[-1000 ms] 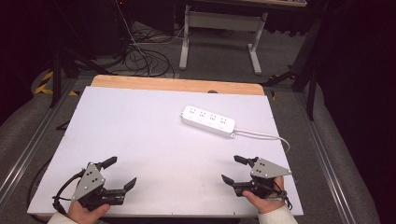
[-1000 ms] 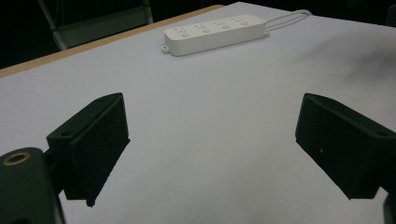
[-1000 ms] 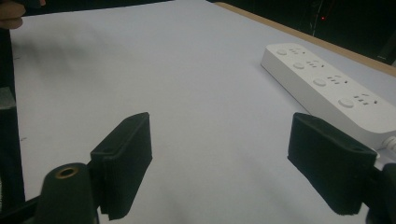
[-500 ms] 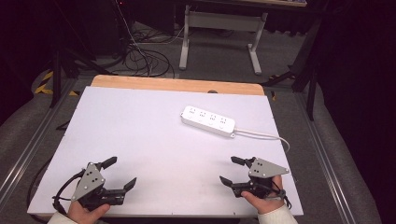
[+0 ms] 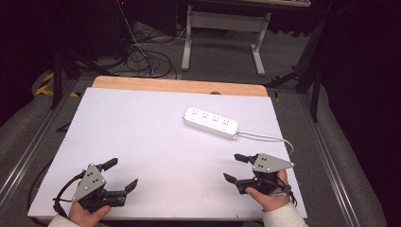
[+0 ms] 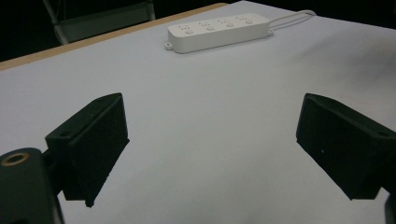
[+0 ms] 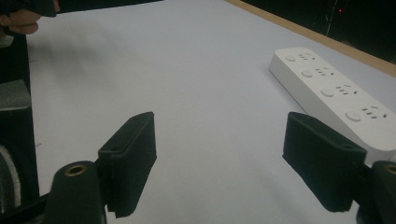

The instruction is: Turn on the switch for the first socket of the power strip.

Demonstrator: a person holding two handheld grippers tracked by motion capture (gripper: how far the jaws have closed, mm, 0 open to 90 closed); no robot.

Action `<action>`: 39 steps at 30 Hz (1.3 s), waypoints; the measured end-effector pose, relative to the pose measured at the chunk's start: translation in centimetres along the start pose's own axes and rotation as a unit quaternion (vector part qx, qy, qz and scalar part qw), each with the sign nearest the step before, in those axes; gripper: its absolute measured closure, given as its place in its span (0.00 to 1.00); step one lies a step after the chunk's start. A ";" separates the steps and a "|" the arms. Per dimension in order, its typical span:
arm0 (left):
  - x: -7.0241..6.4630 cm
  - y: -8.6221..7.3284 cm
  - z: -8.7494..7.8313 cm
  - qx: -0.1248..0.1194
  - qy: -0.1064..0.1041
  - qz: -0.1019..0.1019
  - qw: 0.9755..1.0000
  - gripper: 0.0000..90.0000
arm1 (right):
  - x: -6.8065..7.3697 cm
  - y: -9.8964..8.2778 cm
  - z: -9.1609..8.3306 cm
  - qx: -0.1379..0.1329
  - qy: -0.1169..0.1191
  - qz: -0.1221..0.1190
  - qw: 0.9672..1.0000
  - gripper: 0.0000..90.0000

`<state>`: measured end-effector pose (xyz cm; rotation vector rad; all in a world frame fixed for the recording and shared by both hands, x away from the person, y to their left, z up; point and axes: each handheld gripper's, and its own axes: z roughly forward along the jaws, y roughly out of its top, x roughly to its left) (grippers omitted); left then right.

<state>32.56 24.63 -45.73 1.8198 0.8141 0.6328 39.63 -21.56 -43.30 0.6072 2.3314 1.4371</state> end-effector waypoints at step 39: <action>-0.2 -0.3 -0.4 0.000 0.008 -0.005 1.000 0.11 | -4.0 6.2 1.7 0.027 -0.012 -0.011 0.999 0.73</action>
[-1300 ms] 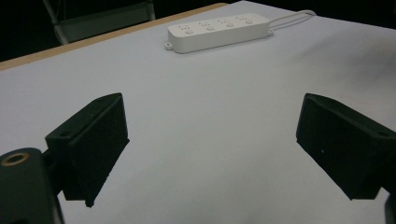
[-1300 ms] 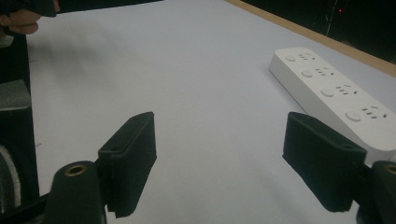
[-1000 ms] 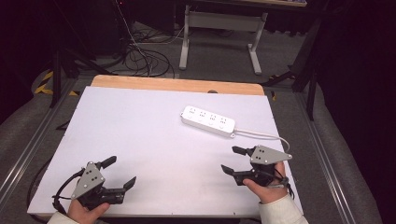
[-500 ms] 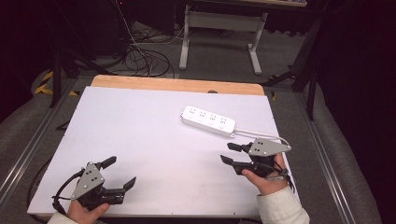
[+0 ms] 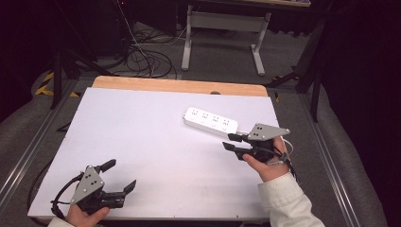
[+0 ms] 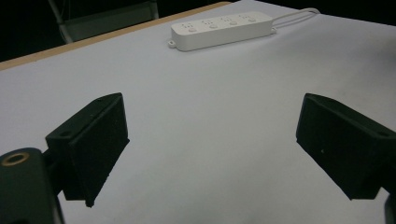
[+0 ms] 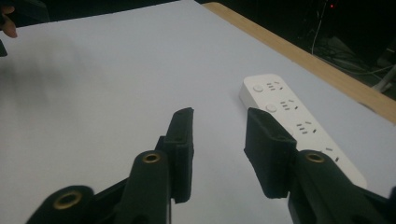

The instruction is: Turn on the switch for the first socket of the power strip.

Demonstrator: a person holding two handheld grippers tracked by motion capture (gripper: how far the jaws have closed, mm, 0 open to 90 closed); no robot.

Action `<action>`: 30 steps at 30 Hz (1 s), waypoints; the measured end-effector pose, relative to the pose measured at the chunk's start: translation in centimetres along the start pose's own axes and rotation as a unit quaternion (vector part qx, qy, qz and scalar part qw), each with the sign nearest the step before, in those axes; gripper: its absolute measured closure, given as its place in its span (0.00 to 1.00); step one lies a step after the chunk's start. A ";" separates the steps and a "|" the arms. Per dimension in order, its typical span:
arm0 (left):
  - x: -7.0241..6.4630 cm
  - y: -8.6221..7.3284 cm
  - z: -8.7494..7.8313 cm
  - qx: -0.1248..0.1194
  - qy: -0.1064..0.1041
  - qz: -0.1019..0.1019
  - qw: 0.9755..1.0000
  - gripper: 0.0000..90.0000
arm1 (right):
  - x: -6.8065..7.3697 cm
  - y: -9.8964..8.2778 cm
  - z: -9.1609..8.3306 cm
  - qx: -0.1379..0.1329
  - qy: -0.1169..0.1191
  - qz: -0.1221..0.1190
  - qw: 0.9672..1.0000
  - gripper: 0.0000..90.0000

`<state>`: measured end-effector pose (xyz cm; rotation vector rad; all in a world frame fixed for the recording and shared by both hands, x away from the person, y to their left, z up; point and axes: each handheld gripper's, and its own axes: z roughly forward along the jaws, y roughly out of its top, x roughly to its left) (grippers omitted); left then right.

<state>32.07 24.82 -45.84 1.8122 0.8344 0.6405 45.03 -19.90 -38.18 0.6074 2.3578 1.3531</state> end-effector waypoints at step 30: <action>0.0 0.0 0.2 0.004 -0.001 0.010 1.000 0.11 | -4.6 1.4 2.6 0.030 -0.024 0.031 0.999 1.00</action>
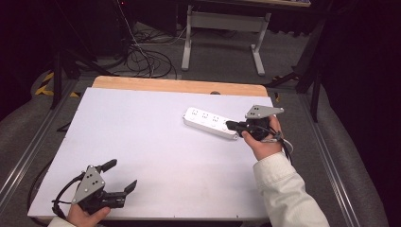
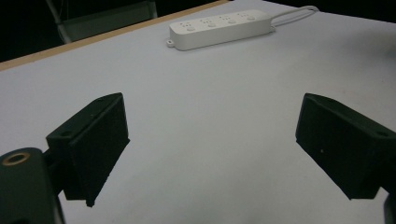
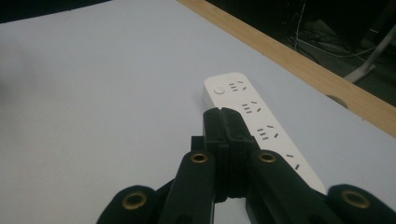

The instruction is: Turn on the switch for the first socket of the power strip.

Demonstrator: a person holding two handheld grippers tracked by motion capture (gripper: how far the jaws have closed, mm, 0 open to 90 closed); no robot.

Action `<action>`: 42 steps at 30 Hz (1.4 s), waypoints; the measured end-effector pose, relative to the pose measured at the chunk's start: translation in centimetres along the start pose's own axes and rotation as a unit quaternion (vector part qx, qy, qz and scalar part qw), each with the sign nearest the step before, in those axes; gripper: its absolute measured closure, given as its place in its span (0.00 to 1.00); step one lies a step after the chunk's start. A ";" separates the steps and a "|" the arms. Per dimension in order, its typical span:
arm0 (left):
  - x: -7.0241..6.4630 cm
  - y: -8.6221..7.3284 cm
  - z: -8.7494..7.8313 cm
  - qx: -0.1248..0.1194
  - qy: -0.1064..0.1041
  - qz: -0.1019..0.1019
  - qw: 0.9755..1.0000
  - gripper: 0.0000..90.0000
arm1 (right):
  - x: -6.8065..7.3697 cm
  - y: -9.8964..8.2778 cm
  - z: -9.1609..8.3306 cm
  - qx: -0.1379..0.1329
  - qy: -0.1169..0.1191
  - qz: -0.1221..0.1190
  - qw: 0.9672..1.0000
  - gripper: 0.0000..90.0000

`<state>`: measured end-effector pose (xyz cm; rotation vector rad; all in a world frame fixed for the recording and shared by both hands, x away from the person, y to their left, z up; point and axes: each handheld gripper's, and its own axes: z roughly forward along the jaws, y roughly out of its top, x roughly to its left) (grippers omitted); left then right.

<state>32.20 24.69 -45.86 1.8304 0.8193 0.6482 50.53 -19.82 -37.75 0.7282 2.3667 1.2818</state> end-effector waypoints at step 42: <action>0.1 0.0 0.1 0.000 -0.003 0.000 1.000 0.11 | -4.2 -2.8 7.4 0.104 -0.040 0.040 0.993 1.00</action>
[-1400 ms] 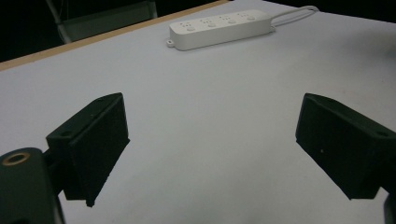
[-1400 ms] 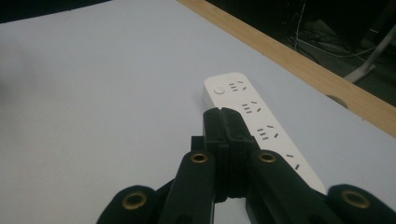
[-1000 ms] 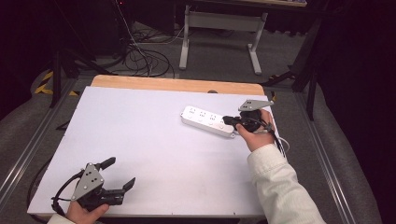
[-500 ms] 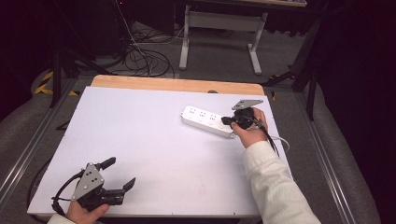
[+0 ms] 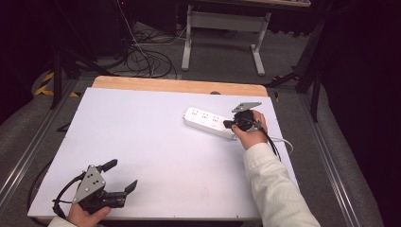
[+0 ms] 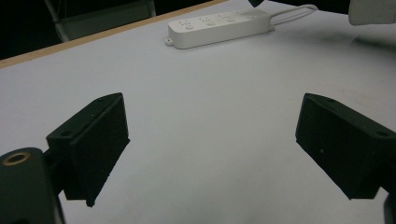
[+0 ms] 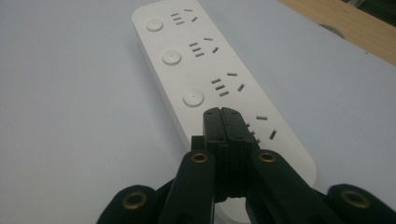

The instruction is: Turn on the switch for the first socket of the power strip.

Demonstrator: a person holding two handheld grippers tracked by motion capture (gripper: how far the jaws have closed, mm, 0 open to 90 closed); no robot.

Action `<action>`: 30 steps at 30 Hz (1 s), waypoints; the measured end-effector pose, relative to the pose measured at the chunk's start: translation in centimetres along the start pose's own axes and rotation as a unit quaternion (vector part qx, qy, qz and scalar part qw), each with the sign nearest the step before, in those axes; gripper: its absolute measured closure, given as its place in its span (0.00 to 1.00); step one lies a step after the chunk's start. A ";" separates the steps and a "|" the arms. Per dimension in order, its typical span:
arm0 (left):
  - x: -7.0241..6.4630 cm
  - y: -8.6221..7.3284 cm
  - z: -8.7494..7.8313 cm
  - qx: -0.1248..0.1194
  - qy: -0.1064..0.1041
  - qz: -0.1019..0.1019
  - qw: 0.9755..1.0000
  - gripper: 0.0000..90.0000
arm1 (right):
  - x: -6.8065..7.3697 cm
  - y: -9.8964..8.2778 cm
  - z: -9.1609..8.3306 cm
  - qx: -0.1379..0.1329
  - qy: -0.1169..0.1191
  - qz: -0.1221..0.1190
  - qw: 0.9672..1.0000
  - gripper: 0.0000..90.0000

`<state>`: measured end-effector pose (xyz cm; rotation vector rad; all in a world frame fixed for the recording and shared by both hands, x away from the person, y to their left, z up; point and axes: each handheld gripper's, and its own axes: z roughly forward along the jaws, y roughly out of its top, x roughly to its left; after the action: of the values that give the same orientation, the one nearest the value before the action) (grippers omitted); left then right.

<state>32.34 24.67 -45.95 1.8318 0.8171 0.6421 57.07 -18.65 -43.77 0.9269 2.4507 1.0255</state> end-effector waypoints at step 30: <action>-0.1 0.0 0.0 0.000 -0.001 -0.002 1.000 0.11 | -0.2 -0.6 1.3 0.014 0.001 0.016 1.000 1.00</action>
<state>32.30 24.62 -45.96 1.8309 0.8196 0.6376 57.68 -18.41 -45.09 0.9781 2.4655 1.0042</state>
